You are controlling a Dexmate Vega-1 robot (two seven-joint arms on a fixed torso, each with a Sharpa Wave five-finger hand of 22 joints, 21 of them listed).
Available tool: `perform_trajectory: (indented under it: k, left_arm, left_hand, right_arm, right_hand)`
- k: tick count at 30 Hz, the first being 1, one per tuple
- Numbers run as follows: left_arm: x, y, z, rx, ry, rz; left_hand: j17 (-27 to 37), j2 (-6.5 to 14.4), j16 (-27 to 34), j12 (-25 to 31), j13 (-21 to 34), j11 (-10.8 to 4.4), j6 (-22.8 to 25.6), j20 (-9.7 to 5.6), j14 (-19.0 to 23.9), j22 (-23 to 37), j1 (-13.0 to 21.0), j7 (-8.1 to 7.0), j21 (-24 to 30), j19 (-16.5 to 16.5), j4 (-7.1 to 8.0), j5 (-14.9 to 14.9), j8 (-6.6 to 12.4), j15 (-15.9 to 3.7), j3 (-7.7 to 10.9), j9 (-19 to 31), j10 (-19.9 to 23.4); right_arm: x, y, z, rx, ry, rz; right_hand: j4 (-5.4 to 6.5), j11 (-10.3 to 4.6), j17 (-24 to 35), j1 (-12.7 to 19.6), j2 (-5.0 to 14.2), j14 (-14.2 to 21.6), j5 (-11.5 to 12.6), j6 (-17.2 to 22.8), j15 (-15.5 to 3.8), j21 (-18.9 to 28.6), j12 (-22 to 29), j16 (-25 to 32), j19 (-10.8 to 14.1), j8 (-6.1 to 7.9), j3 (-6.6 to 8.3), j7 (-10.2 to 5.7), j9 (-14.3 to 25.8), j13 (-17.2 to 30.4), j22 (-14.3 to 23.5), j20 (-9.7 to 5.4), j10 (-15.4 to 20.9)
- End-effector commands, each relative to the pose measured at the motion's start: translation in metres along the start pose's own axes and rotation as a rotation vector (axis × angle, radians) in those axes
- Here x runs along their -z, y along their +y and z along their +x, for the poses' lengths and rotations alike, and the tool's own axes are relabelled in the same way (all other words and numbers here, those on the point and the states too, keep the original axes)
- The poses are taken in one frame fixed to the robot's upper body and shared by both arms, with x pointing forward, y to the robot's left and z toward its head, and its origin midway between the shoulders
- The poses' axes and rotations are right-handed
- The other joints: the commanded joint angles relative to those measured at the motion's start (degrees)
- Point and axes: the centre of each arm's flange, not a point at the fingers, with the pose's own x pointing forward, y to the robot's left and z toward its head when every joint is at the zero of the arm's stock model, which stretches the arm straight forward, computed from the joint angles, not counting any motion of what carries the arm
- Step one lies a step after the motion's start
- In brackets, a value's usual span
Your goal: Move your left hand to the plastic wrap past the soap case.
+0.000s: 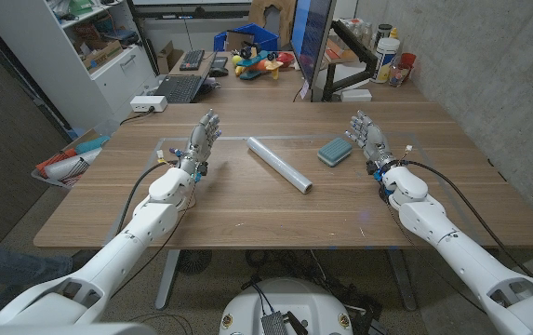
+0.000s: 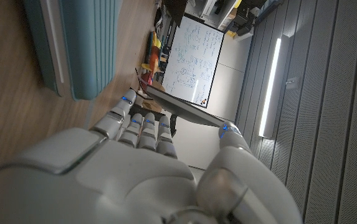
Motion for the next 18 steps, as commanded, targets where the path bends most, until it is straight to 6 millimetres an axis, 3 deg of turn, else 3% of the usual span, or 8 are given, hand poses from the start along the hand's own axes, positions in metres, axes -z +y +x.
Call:
perform_trajectory:
  k: [1,18]
  left_arm:
    - [0.0029,0.0002,-0.0002,0.001,0.011,0.003]
    - [0.0007,0.0041,-0.0046,-0.009,0.016,0.007]
  left_hand:
    - [0.2,0.1,0.3,0.2,0.0,0.01,0.2,0.15,-0.4,0.3,0.5,0.46,0.1,-4.5,0.05,0.4,0.29,-0.07,0.42,0.1,-0.5]
    - [0.2,0.4,0.3,0.3,-0.6,-0.11,0.2,0.80,-0.4,0.3,0.5,0.39,-0.6,-4.8,-0.07,0.5,0.27,-0.16,0.41,0.1,-0.5]
  right_arm:
    - [0.0031,0.0005,0.0008,0.004,0.005,0.001]
    - [0.0055,0.0023,0.0057,-0.001,0.013,0.001]
  right_hand:
    - [-0.03,-0.02,0.1,0.5,0.00,0.3,0.3,0.4,0.38,0.1,0.4,0.3,0.5,0.23,0.49,0.10,0.0,0.2,0.2,0.01,0.7]
    - [-0.04,0.06,-0.2,0.3,0.19,0.4,0.4,0.6,0.32,-0.2,0.4,0.3,0.8,0.21,0.47,-0.02,-0.1,0.0,0.2,0.06,0.9]
